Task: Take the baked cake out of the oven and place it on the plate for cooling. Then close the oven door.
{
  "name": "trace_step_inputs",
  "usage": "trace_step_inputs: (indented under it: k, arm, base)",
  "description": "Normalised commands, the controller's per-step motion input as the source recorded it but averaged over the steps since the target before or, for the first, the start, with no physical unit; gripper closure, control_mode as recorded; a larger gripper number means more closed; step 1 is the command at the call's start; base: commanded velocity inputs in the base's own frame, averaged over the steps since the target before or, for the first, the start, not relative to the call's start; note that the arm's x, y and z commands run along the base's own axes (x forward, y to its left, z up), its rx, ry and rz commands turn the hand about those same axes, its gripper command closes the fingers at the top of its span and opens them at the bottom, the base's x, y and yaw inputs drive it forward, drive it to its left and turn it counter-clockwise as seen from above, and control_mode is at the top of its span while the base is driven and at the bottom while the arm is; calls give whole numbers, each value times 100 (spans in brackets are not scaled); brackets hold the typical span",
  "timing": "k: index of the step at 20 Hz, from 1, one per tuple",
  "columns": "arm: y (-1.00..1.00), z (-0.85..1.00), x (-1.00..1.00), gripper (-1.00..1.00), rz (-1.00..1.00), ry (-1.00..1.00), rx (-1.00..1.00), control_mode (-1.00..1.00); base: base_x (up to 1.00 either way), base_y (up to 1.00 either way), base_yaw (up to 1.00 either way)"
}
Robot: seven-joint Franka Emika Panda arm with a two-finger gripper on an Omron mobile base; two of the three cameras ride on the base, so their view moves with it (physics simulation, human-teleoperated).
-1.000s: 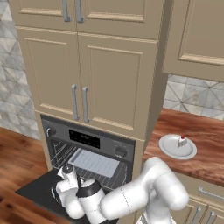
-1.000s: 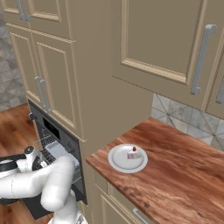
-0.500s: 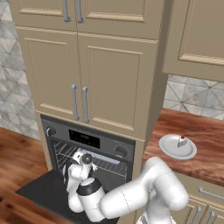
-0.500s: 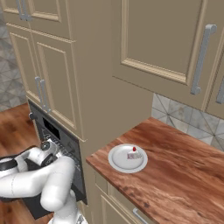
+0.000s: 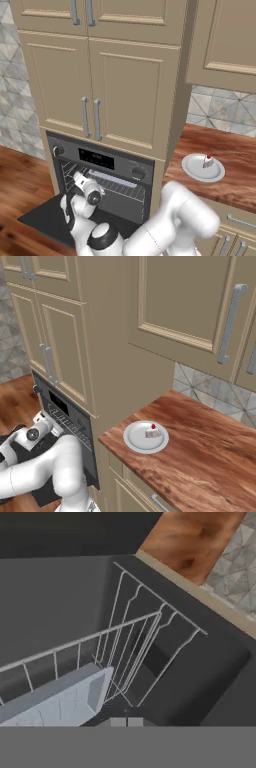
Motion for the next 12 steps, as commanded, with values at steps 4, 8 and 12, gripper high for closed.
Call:
trace_step_inputs:
  k: [4, 8, 12]
  arm:
    - [46, -13, -100, 100, 10, -19, -1, -100]
    - [52, 12, -89, 100, 9, 6, -9, -100]
    - [31, 41, -51, 100, 3, 42, -13, -100]
  base:
    - [0, 0, 0]
    - [0, 0, 0]
    - [0, 0, 0]
